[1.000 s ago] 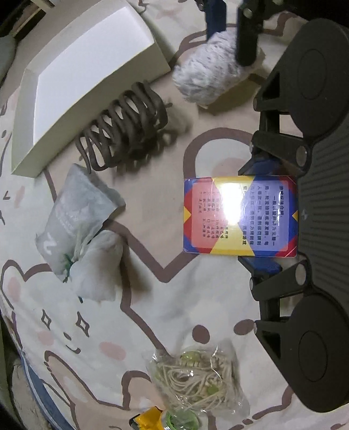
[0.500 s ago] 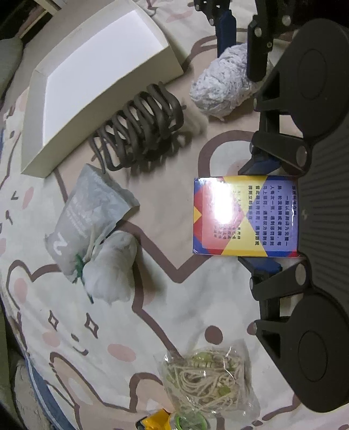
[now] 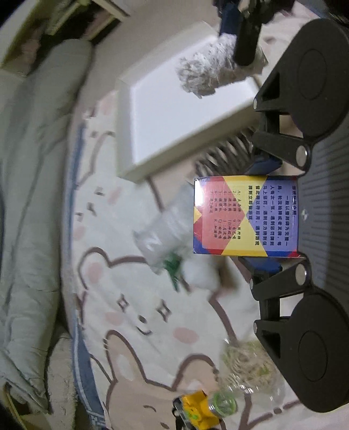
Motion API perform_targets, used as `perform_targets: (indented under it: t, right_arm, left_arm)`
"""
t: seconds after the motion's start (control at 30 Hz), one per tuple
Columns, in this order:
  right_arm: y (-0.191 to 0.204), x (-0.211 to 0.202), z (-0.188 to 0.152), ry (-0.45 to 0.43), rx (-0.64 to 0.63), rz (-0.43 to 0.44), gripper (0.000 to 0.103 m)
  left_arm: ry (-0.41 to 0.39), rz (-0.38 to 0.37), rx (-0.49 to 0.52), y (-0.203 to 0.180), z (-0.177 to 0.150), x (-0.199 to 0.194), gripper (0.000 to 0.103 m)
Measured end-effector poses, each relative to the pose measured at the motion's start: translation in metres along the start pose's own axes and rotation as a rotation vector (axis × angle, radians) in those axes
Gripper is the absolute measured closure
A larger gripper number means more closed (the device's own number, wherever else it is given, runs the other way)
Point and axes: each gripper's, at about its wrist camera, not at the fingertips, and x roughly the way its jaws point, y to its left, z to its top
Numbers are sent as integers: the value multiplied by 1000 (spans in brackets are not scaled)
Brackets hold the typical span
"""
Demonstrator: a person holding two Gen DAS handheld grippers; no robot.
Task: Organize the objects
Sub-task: 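Carry the card box and cloth ball toward the white tray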
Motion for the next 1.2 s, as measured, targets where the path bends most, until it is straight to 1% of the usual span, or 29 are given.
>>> perform_targets:
  t: [0.23,0.33,0.47,0.53,0.73,0.9,1.07,1.2]
  right_arm:
    - [-41,-11,13,-101,-10,-89,69]
    - [-65,-14,15,-136,-6,-142,69]
    - [-92,-18,11,-146,4,-217,69]
    - [-105,-19,9,-143,16,-240,69]
    - [-149,-17,-2,-115,22,-332,69]
    - [-181,-18,-14,-102,61,-392,69]
    - [-199,-28,-17,-133,111,-414,69]
    - [-205,-34,-21,-136,127,-428,69]
  left_arm:
    - [-59,-84,-47,-43,16,9,43]
    - [-78,-108,-43,-67,22,15,43]
    - [-90,-139,-52,-93,29,28,43]
    - [-93,-152,-62,-105,32,35,43]
    - [-68,-204,-98,-144,37,68,43]
    - [-37,-247,-139,-175,38,97,43]
    - [-10,-278,-167,-207,38,124,43]
    - [16,-305,-208,-228,37,144,43]
